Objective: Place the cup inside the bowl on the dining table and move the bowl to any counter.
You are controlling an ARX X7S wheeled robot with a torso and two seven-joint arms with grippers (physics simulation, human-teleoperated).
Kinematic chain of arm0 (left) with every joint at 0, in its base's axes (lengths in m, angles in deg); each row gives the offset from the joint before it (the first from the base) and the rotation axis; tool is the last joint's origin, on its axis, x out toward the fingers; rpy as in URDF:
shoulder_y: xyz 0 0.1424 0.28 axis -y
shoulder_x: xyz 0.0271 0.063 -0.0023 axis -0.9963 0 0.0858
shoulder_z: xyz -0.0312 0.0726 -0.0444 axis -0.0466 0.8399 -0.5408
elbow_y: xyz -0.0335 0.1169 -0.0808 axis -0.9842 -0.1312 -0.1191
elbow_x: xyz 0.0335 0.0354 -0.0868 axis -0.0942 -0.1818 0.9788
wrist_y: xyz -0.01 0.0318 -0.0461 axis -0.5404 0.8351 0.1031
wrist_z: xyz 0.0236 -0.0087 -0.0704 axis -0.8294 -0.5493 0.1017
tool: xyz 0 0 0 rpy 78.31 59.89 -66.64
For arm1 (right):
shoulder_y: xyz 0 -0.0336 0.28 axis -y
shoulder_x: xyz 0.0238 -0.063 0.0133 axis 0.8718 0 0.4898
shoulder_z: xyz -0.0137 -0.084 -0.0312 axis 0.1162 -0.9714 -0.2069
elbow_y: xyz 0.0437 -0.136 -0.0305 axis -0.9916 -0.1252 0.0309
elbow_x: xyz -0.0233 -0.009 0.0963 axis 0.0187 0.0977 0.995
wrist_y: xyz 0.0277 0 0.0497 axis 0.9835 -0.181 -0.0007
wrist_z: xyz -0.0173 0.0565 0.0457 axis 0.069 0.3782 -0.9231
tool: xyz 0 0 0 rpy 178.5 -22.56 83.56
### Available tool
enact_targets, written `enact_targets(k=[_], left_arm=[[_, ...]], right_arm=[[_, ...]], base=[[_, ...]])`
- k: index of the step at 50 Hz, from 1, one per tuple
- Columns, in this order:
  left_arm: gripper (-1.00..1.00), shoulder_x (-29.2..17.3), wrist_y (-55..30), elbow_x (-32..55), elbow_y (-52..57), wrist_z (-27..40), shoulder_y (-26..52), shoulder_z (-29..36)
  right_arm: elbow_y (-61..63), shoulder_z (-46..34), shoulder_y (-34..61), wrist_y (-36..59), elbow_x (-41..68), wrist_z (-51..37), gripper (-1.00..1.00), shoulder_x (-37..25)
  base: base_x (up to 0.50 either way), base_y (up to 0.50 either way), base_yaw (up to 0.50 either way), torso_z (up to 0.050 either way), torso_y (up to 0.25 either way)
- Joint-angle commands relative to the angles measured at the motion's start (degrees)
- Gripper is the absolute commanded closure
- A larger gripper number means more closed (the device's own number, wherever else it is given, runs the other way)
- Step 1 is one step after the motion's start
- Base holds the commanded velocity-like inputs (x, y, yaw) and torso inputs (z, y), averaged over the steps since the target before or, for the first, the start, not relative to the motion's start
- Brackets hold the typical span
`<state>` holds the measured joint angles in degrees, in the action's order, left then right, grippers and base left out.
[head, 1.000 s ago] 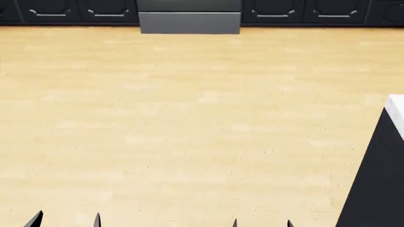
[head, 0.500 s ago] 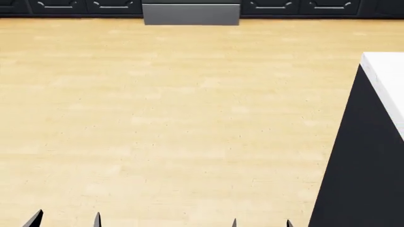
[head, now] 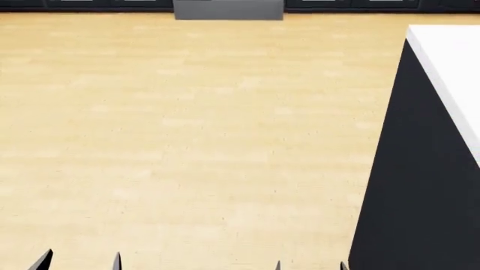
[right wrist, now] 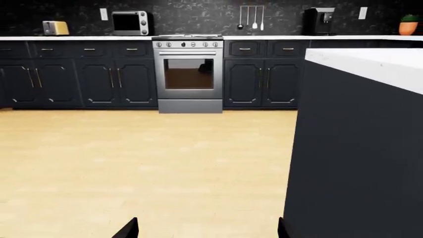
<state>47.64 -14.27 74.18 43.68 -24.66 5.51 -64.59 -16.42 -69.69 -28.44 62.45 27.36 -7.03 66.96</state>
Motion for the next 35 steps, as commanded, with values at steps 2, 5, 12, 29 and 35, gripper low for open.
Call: enact_targets(k=[2,5,12,29,35], left_arm=[[-1.00,-0.24,-0.11,0.25,0.08,0.45,0.17,0.61],[-1.00,-0.28,-0.10,0.31,0.19,0.58,0.19,0.73],[-1.00,-0.67,0.19,0.66,0.16,0.63,0.02,0.81],[-1.00,-1.15,0.48,1.25,-0.12,0.87,0.17,1.30],[-1.00,-1.12,0.32,1.29,-0.03,1.18,0.32,1.61]], right_arm=[[-0.03,-0.55,0.13,-0.02,0.33,-0.33,-1.00,-0.36],[0.06,-0.65,0.12,-0.02,0.39,-0.46,-1.00,-0.44],[0.14,-0.99,0.11,-0.03,0.47,-0.69,-1.00,-0.62],[-0.17,-1.53,0.37,-0.09,0.92,-1.07,-1.00,-1.08],[-0.09,-1.70,0.42,0.00,0.94,-1.29,-1.00,-1.24]], base=[[-0.50,0.00,0.00,0.000,0.000],[-0.50,0.00,0.00,0.000,0.000],[-0.50,0.00,0.00,0.000,0.000],[-0.50,0.00,0.00,0.000,0.000],[-0.50,0.00,0.00,0.000,0.000]])
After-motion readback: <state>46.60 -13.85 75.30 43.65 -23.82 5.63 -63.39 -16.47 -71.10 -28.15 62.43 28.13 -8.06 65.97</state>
